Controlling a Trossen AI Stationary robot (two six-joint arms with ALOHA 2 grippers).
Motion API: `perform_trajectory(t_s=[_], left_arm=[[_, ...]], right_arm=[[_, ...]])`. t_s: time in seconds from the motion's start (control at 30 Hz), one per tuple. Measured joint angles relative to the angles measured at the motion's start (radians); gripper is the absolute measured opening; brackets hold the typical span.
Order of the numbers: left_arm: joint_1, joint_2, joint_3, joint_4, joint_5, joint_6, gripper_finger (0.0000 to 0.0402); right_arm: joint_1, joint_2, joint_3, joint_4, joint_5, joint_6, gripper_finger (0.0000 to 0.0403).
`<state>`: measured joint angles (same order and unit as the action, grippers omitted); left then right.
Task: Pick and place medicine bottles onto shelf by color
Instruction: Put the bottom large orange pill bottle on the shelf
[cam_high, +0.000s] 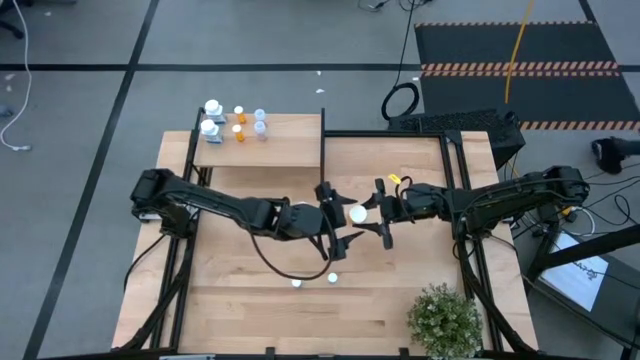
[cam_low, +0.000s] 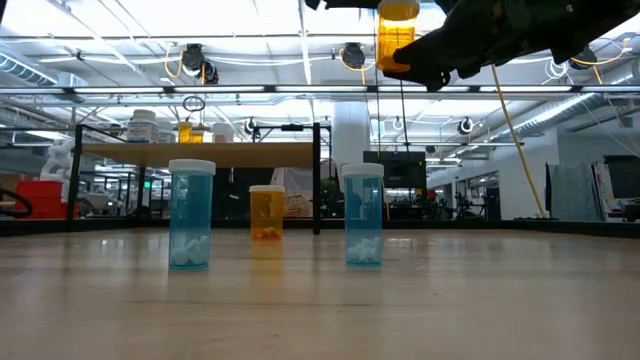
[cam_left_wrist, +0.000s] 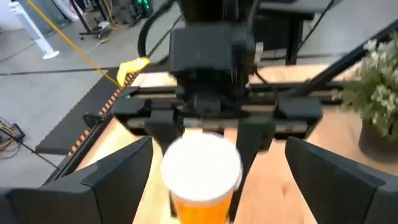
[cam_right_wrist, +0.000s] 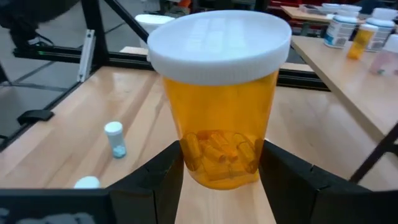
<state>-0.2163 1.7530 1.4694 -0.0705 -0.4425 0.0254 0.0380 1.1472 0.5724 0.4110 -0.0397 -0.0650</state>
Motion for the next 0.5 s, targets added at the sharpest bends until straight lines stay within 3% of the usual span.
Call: perform_trajectory(t_s=[0.17,0.37,0.5], left_arm=[[0.010,0.020,0.001,0.035,-0.009,-0.041,0.0365],[0.016,0.053,0.001,0.054,-0.120,-0.101,0.0365],[0.020,0.074,0.001,0.084,-0.138,-0.118,0.0365]], right_arm=[[-0.003,0.000,0.000,-0.004,0.046,0.000,0.0185],[-0.004,0.000,0.000,-0.002,0.125,0.001,0.0185],[-0.004,0.000,0.000,-0.003,0.174,0.000,0.0185]])
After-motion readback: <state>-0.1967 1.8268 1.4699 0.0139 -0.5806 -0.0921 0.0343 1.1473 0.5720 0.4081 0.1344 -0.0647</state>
